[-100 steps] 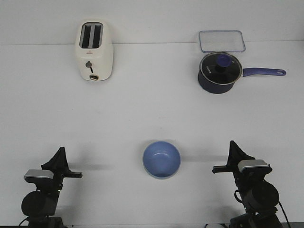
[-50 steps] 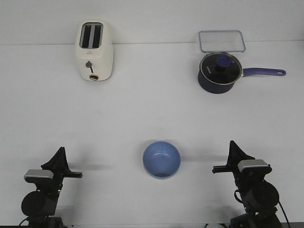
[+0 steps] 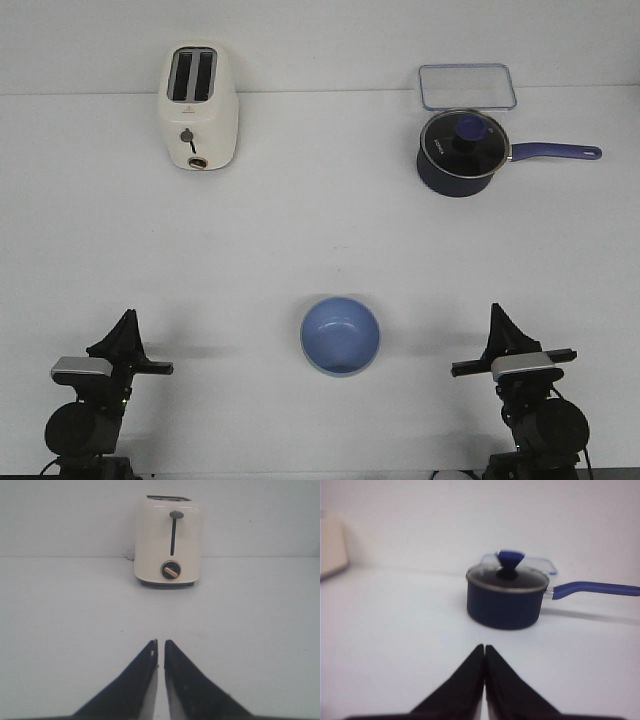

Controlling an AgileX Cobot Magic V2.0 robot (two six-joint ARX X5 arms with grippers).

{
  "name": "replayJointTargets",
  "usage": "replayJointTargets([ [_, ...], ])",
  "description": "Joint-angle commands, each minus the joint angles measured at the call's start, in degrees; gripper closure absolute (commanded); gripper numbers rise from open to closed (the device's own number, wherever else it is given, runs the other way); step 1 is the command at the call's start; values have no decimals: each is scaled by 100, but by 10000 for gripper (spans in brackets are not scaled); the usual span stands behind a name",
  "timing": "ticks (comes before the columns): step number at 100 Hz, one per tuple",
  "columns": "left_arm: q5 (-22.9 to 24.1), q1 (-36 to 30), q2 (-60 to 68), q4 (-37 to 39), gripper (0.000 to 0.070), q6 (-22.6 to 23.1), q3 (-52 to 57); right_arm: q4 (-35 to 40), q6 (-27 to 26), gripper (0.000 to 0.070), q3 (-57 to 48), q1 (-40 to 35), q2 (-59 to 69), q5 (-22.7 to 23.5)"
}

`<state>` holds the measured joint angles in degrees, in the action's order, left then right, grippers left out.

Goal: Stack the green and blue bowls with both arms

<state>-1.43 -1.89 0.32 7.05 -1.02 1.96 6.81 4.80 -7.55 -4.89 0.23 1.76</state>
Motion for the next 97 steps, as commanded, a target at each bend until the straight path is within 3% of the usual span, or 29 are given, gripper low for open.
replayJointTargets([
  [1, -7, 4, -4, 63, 685, -24, -116, -72, 555, 700, 199, 98, -17, 140],
  [18, -7, 4, -4, 37, 685, -22, -116, -374, 925, 700, 675, 136, -15, 138],
  [97, -4, 4, -7, 35, 685, -24, -114, -422, 918, 700, 682, 142, -15, 125],
])
